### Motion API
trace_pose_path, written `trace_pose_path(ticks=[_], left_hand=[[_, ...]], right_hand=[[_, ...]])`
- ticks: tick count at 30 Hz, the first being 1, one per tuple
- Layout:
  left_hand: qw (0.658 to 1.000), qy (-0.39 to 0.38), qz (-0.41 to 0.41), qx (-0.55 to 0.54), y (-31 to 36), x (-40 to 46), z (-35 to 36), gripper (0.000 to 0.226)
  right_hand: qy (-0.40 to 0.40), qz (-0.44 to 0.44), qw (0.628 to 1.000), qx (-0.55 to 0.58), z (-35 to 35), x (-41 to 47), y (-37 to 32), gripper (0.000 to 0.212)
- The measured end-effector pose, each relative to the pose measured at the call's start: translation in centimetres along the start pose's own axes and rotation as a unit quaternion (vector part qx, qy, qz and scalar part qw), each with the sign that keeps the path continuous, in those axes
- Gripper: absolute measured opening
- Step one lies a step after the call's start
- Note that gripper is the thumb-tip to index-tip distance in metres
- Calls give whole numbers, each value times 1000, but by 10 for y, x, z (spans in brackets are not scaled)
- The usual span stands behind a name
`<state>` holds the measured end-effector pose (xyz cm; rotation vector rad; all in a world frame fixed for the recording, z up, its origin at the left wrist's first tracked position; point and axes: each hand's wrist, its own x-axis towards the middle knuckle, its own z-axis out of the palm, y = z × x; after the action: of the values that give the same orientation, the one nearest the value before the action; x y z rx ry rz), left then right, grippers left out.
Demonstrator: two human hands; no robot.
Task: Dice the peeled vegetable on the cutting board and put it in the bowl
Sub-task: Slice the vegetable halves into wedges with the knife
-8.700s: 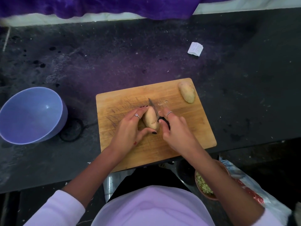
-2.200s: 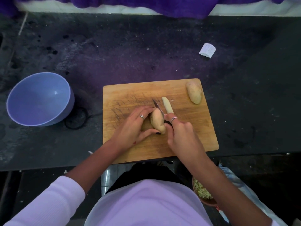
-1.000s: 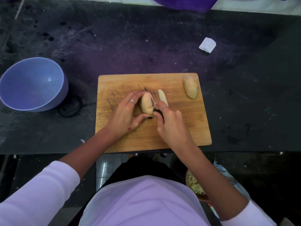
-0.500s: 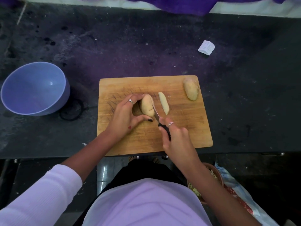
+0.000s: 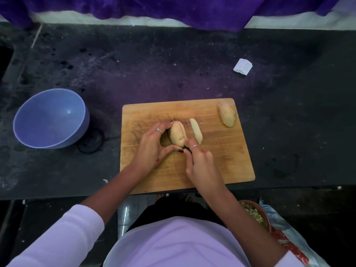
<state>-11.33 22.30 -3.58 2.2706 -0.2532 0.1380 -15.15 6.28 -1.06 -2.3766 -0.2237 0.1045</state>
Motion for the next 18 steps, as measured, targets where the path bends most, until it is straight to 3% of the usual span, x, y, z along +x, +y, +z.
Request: trace_pose_path(ticks=[18], left_hand=[[1000, -3, 3, -2, 0, 0, -1, 70]], right_hand=[[8, 20, 1000, 13, -2, -32, 6, 29]])
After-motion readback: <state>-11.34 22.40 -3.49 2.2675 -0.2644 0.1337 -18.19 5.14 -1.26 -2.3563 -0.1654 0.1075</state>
